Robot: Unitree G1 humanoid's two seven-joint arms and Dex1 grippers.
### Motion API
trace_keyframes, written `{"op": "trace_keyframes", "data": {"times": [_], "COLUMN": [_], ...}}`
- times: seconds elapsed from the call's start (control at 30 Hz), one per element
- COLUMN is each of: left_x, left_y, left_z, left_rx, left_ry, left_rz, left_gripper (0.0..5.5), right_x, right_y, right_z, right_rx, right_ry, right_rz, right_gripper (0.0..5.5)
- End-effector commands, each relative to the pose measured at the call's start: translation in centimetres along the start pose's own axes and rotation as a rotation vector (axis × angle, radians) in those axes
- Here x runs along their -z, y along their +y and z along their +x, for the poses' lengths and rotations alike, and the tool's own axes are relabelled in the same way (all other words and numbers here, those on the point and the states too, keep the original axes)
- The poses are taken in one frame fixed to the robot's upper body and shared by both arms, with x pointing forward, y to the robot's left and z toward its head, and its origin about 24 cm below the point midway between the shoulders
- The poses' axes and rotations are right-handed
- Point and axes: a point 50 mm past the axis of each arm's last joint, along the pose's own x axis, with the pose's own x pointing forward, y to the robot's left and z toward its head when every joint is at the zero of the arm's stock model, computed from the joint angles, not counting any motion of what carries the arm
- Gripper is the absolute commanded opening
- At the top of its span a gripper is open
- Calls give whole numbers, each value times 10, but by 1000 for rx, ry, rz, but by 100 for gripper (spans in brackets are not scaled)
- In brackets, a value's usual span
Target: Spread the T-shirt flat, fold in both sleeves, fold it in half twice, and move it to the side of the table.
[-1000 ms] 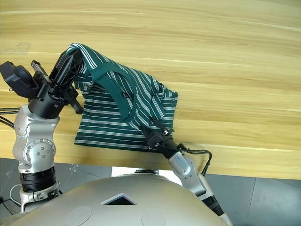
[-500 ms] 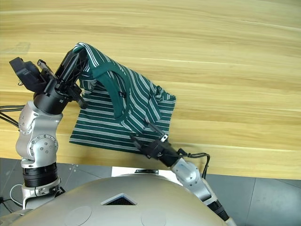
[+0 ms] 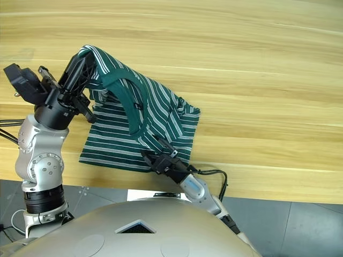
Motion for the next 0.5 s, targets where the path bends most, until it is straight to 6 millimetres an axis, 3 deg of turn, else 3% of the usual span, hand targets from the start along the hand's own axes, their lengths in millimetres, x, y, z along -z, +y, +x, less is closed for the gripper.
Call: {"op": "trace_keyframes", "data": {"times": [0.03, 0.5], "left_x": [-7, -5], "left_y": [-1, -6], "left_z": [1, -4], "left_rx": [14, 9], "left_ry": [-5, -11], "left_rz": [13, -12], "left_gripper": [0, 0], "right_x": [11, 12], "right_y": [4, 0], "right_z": [-3, 0], "right_rx": [-2, 80], "right_ry": [66, 64], "right_rz": [0, 13], "right_gripper": [289, 52]}}
